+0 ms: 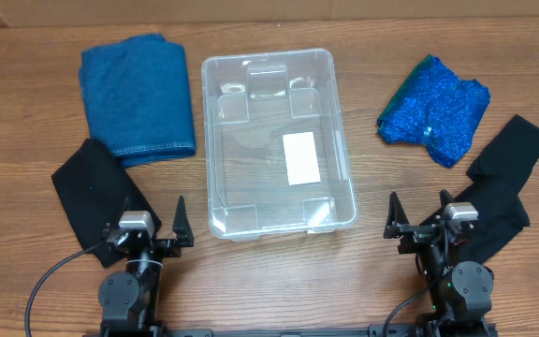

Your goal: Pack container

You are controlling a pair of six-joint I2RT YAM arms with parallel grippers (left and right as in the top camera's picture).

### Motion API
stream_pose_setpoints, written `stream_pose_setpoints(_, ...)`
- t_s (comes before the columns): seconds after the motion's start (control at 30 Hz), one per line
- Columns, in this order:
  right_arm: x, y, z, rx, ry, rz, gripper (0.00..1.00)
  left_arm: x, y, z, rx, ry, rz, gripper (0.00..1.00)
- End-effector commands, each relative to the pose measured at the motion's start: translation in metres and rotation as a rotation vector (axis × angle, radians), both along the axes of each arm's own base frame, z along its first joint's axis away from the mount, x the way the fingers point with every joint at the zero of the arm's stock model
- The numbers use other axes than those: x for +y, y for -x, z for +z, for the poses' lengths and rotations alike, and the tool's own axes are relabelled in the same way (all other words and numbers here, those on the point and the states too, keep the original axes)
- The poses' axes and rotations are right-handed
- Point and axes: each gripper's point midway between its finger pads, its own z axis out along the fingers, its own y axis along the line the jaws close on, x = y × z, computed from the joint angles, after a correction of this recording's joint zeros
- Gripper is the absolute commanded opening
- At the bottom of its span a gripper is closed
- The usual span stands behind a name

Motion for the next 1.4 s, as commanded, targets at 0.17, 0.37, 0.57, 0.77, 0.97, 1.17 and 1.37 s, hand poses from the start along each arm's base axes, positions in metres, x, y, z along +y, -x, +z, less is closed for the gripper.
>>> stream_pose_setpoints(0.17,-0.003,0.0,0.004,-0.015,-0.002,-0.013,1.0,-0.003,0.0,0.0,-0.009,0.009,-0.013,1.0)
stream_pose_setpoints(0.37,-0.003,0.0,0.004,-0.015,-0.002,-0.013,1.0,-0.003,0.0,0.0,-0.009,0.009,-0.013,1.0)
stream_pose_setpoints(0.57,-0.003,0.0,0.004,-0.015,-0.002,-0.013,1.0,-0.003,0.0,0.0,-0.009,0.009,-0.013,1.0)
stream_pose_setpoints(0.77,-0.003,0.0,0.004,-0.015,-0.002,-0.013,1.0,-0.003,0.0,0.0,-0.009,0.008,-0.013,1.0)
stream_pose_setpoints(0.97,-0.003,0.0,0.004,-0.015,-0.002,-0.013,1.0,-0.003,0.0,0.0,-0.009,0.009,-0.013,1.0)
stream_pose_setpoints(1.17,0.002,0.0,0.005,-0.015,-0.006,0.012,1.0,-0.003,0.0,0.002,-0.015,0.009,-0.014,1.0)
stream_pose_setpoints(1.37,0.009,0.001,0.002,0.003,-0.071,0.047,1.0,0.0,0.0,0.007,-0.037,0.03,0.004,1.0)
